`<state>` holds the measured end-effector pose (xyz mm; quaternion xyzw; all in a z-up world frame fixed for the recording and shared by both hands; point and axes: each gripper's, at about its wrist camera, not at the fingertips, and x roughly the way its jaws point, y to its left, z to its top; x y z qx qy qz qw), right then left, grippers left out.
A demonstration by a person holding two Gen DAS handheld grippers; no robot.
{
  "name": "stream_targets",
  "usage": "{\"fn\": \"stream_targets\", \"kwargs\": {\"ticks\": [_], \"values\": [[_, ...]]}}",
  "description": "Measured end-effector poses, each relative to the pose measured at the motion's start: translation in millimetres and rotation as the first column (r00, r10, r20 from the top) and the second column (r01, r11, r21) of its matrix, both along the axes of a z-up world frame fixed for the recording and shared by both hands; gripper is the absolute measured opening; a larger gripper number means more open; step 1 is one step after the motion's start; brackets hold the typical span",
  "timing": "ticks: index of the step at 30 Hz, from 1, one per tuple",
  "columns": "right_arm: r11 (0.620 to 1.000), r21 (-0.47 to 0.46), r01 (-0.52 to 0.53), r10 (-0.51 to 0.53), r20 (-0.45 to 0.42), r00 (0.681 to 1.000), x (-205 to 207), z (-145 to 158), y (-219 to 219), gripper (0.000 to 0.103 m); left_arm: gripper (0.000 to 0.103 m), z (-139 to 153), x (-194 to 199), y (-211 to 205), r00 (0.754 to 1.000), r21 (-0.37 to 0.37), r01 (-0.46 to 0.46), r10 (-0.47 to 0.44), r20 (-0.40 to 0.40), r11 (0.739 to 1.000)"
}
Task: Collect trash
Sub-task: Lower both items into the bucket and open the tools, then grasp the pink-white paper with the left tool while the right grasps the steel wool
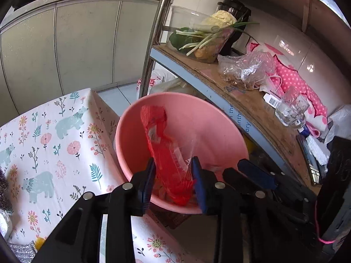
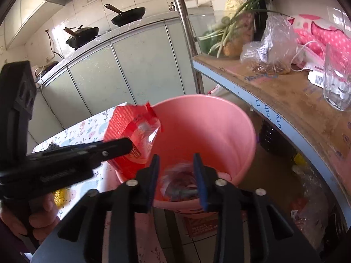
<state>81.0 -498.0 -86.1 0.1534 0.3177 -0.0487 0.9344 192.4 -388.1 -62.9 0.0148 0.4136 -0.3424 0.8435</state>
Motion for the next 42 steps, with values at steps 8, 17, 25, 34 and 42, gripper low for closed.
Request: {"fn": "stream_targets", "kwargs": {"ticks": [8, 17, 25, 34, 42], "values": [[0.999, -0.04, -0.001, 0.001, 0.016, 1.0, -10.3, 10.4, 8.0, 0.035, 0.033, 20.3, -6.8, 11.8, 1.0, -0.034, -0.01, 0.01, 0.023, 0.999], [0.999, -0.054, 0.009, -0.007, 0.038, 0.999, -25.8, 21.1, 13.7, 0.035, 0.038, 36.7, -5.4, 19.6, 0.999, -0.074, -0.019, 0.022, 0.037, 0.997], [0.997, -0.073, 0.016, -0.011, 0.071, 0.997, -44.8, 32.7, 19.9, 0.035, 0.039, 56.9, -6.9, 22.6, 0.998, -0.103, -0.022, 0.028, 0.064, 0.994], [0.997, -0.073, -0.022, 0.029, 0.095, 0.995, -57.5, 48.3, 37.6, 0.035, 0.039, 72.6, -31.1, 45.5, 0.993, -0.062, -0.036, 0.043, 0.109, 0.997], [0.985, -0.1, -0.143, 0.152, 0.097, 0.984, -49.1, 60.2, 82.8, 0.035, 0.039, 89.9, -51.5, 122.0, 0.98, -0.022, -0.119, 0.121, 0.156, 0.993]]}}
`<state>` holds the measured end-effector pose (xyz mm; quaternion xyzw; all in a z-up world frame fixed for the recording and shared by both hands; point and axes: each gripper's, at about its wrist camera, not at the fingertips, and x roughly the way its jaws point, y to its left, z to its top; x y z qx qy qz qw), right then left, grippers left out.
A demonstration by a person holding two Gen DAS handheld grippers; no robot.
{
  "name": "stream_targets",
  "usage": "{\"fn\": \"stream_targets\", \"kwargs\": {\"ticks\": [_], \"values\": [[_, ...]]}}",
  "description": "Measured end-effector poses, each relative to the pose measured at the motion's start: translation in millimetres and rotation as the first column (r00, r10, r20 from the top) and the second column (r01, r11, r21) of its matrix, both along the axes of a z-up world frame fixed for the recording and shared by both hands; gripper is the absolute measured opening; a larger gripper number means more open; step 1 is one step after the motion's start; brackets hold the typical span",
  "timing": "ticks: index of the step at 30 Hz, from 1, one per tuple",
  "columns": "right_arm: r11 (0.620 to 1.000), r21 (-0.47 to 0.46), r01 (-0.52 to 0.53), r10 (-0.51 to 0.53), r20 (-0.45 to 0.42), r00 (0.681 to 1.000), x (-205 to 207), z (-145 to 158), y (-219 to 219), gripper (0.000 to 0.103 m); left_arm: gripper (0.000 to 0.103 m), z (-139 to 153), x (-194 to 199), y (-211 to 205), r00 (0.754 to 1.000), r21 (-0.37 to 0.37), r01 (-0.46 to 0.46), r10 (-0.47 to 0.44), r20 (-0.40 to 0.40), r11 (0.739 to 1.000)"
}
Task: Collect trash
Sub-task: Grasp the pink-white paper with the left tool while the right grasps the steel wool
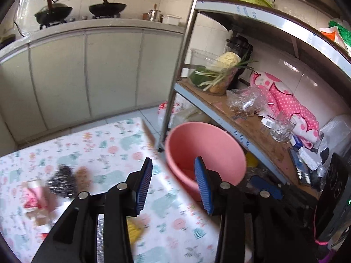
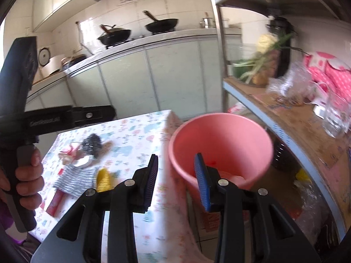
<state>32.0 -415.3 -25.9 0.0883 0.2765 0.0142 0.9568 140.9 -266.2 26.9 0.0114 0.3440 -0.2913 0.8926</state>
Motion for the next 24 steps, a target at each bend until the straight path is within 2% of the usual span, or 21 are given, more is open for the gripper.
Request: {"fn": "stream_targets", "kwargs": {"ticks": [7, 12, 15, 19, 24], "values": [[0.995, 0.021, -0.095, 0.096, -0.013, 0.995, 15.6, 5.1, 41.9, 0.035, 0.039, 10.7, -9.7, 97.7, 0.986, 0.046, -0.163, 0.16, 0.045, 0.986], [0.985, 0.043, -0.169, 0.17, -0.04, 0.985, 25.6, 3.7, 68.1, 0.035, 0.039, 10.4, -4.7, 174.6, 0.947, 0.06, -0.321, 0.32, 0.015, 0.945], [0.98, 0.052, -0.192, 0.195, -0.057, 0.979, 33.1, 3.0, 82.0, 0.035, 0.039, 3.7, 0.4, 207.8, 0.923, 0.068, -0.382, 0.384, -0.029, 0.922], [0.975, 0.051, -0.218, 0.222, -0.076, 0.972, 46.0, 4.8, 96.2, 0.035, 0.039, -13.6, 11.3, 232.6, 0.903, 0.03, -0.409, 0.41, -0.126, 0.912], [0.963, 0.049, -0.264, 0.267, -0.084, 0.96, 61.7, 8.5, 113.0, 0.035, 0.039, -44.3, 35.1, 224.7, 0.897, 0.027, -0.387, 0.383, -0.221, 0.922]]}}
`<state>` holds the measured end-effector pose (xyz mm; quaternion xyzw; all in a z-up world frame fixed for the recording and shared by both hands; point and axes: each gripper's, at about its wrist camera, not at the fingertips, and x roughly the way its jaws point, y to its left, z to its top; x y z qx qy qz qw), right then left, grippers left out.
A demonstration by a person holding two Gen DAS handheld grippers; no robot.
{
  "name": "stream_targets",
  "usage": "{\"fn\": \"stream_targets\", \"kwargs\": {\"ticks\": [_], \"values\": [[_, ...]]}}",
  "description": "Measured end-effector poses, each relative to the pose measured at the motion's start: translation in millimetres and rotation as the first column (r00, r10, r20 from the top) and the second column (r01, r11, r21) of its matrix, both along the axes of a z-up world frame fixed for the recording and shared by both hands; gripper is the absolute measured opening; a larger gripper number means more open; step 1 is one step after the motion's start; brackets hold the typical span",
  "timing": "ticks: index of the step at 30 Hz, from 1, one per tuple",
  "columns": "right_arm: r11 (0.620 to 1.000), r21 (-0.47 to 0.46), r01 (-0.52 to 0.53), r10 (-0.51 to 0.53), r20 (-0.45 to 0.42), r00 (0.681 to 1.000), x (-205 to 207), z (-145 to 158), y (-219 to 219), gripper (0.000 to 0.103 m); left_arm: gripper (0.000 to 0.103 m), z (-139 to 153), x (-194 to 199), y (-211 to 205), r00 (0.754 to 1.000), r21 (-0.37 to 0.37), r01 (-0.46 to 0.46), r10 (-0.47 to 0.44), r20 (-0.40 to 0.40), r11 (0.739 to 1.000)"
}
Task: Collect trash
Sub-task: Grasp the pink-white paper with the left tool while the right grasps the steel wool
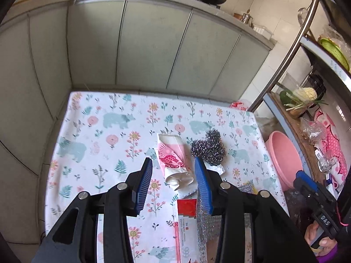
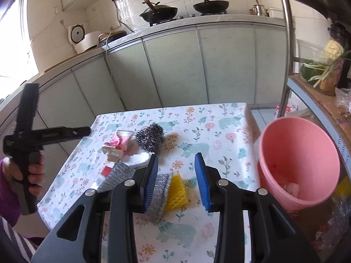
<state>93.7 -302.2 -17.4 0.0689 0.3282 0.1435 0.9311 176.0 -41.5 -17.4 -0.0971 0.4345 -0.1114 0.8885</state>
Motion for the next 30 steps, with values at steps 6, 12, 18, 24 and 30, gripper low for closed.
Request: {"fn": "stream_targets", "kwargs": {"ticks": [6, 12, 18, 24, 30], "values": [[0.998, 0.013, -0.069, 0.069, -0.026, 0.997, 26.8, -0.9, 23.9, 0.035, 0.039, -32.7, 21.0, -6.1, 0.995, -0.004, 0.014, -0.014, -0.096, 1.0], [0.991, -0.006, -0.133, 0.132, -0.078, 0.988, 56.5, -15.2, 52.0, 0.035, 0.044, -46.7, 28.9, -2.9, 0.991, -0.044, 0.019, -0.025, -0.134, 0.999], [0.988, -0.028, -0.155, 0.149, -0.143, 0.978, 80.7, -29.7, 67.1, 0.036, 0.044, -51.6, 35.1, -4.2, 0.989, -0.1, 0.036, -0.05, -0.142, 0.994], [0.986, -0.039, -0.16, 0.151, -0.172, 0.973, 94.6, -37.3, 70.7, 0.044, 0.027, -48.7, 36.7, -7.4, 0.993, -0.108, 0.067, -0.077, -0.092, 0.992], [0.983, -0.054, -0.177, 0.164, -0.188, 0.968, 105.6, -45.4, 80.9, 0.044, 0.013, -42.4, 31.0, -0.7, 0.996, -0.1, 0.066, -0.071, -0.046, 0.993]]}}
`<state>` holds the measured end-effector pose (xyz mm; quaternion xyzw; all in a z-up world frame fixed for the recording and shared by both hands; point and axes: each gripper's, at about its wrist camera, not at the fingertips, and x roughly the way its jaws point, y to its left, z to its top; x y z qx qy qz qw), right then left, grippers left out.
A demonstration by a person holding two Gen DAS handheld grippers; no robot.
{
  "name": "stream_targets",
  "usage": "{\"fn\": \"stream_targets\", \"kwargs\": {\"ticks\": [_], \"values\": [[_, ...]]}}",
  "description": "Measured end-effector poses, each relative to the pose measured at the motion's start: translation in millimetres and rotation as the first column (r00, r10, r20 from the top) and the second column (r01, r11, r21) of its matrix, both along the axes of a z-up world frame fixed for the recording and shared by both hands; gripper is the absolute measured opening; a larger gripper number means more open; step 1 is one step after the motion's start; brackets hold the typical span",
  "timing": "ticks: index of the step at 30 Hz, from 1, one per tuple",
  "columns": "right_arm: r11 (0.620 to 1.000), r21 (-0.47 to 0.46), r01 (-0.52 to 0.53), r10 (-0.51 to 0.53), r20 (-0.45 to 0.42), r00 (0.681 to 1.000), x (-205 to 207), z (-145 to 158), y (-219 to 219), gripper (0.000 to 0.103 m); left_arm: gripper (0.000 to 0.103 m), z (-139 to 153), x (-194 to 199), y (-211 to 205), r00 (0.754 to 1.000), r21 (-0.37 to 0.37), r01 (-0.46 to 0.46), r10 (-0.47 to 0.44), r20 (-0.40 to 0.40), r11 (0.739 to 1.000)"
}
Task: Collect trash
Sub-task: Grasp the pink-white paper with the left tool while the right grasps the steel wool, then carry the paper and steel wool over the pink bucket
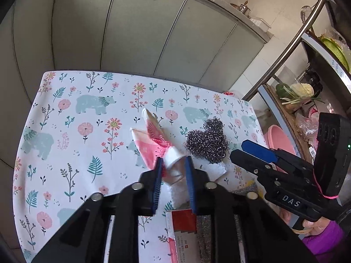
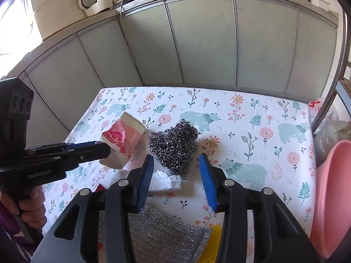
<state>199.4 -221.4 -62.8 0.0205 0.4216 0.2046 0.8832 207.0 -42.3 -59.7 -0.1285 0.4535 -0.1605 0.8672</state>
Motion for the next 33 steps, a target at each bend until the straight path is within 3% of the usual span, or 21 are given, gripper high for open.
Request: {"fn": "stream_targets", "kwargs": {"ticks": [12, 13, 14, 18, 19, 20, 33], "values": [[0.997, -0.073, -0.029, 0.028, -0.018, 0.999, 17.1, -18.1, 18.9, 0.044, 0.013, 28.4, -25.4, 25.6, 0.993, 0.028, -0.034, 0.03, 0.118, 0.999], [0.997, -0.074, -0.027, 0.026, -0.017, 1.0, 16.8, -18.6, 18.8, 0.04, 0.013, 29.6, -27.3, 27.5, 0.992, 0.029, -0.038, 0.034, 0.121, 0.999], [0.997, -0.073, -0.029, 0.028, -0.02, 0.999, 16.2, -18.7, 18.3, 0.03, 0.013, 30.6, -29.1, 29.3, 0.992, 0.028, -0.04, 0.036, 0.125, 0.999], [0.998, -0.06, -0.018, 0.018, 0.005, 1.0, 11.5, -10.3, 14.5, 0.018, 0.013, 34.5, -35.9, 32.9, 0.989, 0.026, -0.047, 0.043, 0.138, 0.999], [0.998, -0.061, -0.014, 0.015, 0.017, 1.0, 9.2, -7.0, 13.5, 0.008, 0.013, 35.7, -37.4, 33.4, 0.989, 0.026, -0.048, 0.044, 0.143, 0.999], [0.998, -0.062, -0.008, 0.01, 0.028, 1.0, 6.9, -3.0, 12.0, 0.004, 0.013, 36.8, -38.4, 33.1, 0.988, 0.028, -0.05, 0.045, 0.148, 0.998], [0.995, 0.011, 0.095, -0.096, 0.161, 0.982, -39.9, 54.9, -35.9, 0.001, 0.013, 55.3, -55.2, 30.7, 0.979, 0.018, -0.042, 0.038, 0.199, 0.999]]}}
